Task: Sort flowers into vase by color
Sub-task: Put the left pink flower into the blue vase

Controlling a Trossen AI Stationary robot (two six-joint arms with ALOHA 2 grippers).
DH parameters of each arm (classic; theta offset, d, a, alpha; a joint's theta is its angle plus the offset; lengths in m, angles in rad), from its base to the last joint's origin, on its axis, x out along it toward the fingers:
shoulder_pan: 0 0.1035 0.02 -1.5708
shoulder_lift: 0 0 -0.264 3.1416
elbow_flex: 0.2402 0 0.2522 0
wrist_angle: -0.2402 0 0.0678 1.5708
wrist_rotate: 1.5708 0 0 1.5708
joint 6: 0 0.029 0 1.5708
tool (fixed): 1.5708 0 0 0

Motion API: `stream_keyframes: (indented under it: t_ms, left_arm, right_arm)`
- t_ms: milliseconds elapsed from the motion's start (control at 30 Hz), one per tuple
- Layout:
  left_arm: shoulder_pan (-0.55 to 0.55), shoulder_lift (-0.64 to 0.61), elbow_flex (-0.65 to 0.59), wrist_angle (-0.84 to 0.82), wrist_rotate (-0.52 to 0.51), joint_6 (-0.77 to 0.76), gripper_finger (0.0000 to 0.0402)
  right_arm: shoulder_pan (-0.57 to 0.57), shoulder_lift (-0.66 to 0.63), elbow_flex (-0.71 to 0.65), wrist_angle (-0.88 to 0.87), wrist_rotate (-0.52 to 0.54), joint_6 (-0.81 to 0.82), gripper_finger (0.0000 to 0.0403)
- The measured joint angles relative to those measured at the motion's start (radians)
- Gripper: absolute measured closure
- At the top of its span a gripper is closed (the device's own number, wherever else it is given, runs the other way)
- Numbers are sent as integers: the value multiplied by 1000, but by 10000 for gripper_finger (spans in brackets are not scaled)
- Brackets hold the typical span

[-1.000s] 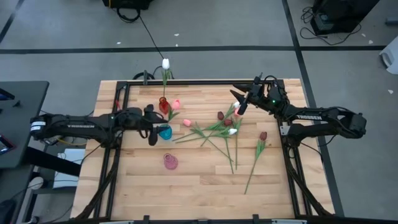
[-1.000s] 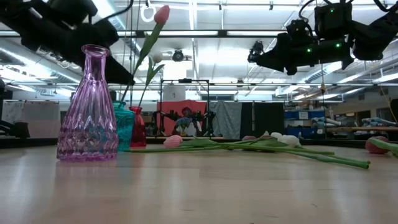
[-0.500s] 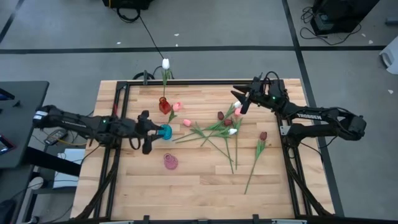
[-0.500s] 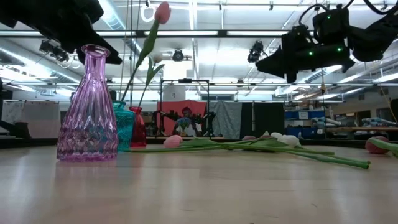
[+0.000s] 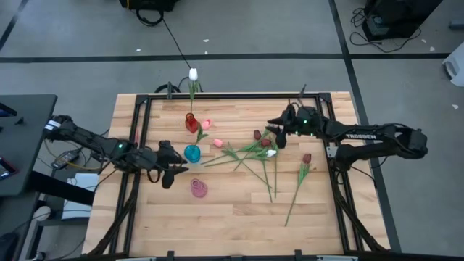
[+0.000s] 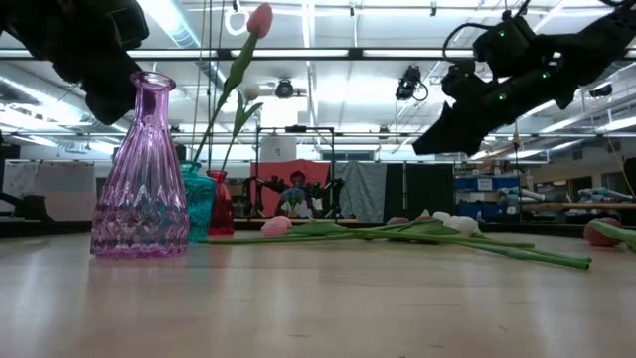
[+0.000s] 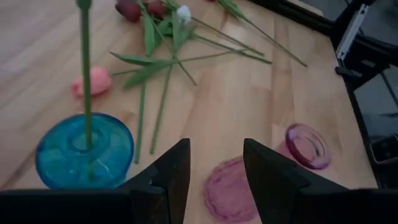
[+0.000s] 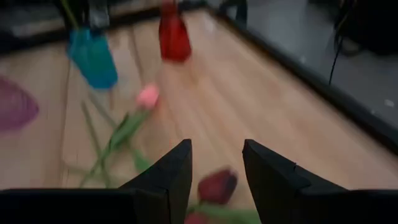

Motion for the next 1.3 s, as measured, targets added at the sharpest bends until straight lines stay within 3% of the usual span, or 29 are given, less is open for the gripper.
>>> stream_keyframes:
  t_ms: [133, 333, 633, 933, 1133, 1300]
  left_arm:
    - [-4, 3, 0, 20, 31, -20, 247]
    - [-4, 4, 0, 53, 58, -19, 247]
    - [-4, 4, 0, 141, 2, 62, 247]
    - [-4, 4, 0, 143, 13, 73, 247]
    - [-4, 4, 0, 142, 13, 68, 247]
    - [-4, 4, 0, 141, 13, 68, 247]
  right_arm:
    - [73, 0, 13, -96, 88, 40, 248]
    - [205, 16, 13, -182, 110, 145, 248]
    - [439, 232, 35, 11, 217, 245, 248]
    - [530, 530, 315, -135, 279, 273, 248]
    - [548, 652, 489, -340, 330, 298, 248]
    - [549, 706, 564, -405, 307, 317, 248]
